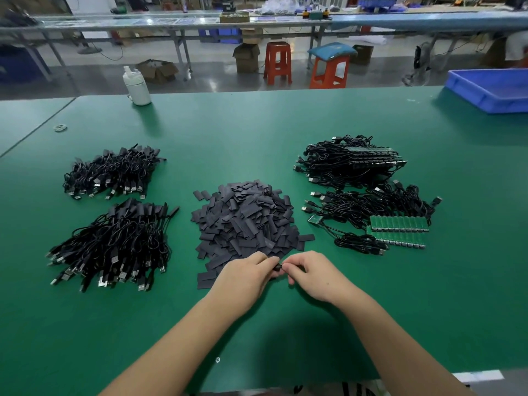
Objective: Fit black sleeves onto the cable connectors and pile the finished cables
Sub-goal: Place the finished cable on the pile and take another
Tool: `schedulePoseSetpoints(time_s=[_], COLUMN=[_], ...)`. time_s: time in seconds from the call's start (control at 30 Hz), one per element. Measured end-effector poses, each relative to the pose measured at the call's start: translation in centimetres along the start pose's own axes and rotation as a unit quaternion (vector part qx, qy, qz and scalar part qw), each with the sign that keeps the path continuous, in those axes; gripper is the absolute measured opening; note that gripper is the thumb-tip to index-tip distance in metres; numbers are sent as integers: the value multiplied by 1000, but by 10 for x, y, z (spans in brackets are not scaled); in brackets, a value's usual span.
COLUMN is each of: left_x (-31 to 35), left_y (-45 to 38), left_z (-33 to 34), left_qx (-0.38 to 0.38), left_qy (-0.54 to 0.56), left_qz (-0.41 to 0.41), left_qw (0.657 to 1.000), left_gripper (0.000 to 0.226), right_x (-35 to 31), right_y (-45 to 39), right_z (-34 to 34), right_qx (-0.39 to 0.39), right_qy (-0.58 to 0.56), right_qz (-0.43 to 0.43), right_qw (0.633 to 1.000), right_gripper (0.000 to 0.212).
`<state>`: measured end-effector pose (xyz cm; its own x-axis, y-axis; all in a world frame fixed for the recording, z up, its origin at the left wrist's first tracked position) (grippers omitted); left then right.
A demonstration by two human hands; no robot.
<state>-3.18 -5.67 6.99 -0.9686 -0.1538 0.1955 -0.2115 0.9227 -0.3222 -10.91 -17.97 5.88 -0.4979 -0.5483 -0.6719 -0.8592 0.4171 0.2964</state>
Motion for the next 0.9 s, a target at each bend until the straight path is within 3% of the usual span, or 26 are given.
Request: schedulePoseSetpoints(time_s=[0.13,0.3,0.43,0.63,0.7,0.77,0.83,0.9], left_x=[-1,0,9,16,11,2,-8,-7], left_y=[-4,-4,-4,-2,-4,-6,-4,-7], left_z=[4,8,2,-5,-7,-15,-12,2], left_qx=[-12,-37,-51,-34,-2,72,129,104], left_qy=[-11,-35,-64,-84,-18,123,296,464], left_qz=[8,20,33,56,27,-67,-184,-252], left_qw=[1000,998,996,994,999,988,928,843], left_gripper=[22,22,16,34,44,52,52,37], right_x=[-5,-10,-11,-9,-10,-12,-13,-15], right_y=[2,5,6,3,2,1,-2,-7], right_z=[0,-4,-3,0,-6,-15,-25,-30], right_qx=[-11,12,19,3,3,-1,-13,-22], right_qy=[35,63,74,49,20,-72,-254,-435], right_qz=[-14,-26,-28,-26,-18,-15,5,22], right_qw=[999,998,997,998,1000,997,967,900], right_gripper=[26,44,39,36,40,36,26,21])
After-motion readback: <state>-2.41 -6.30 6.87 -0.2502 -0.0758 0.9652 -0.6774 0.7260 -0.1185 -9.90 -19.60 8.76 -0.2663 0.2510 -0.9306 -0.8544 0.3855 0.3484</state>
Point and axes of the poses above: each hand's wrist, its own y-axis away from the middle knuckle, its own z-axis out of the palm, x = y × z, the point moved 6 cm from there along -y, towards the middle knuckle, and after that the axes turned 7 degrees about z, right-handed, at the moved point
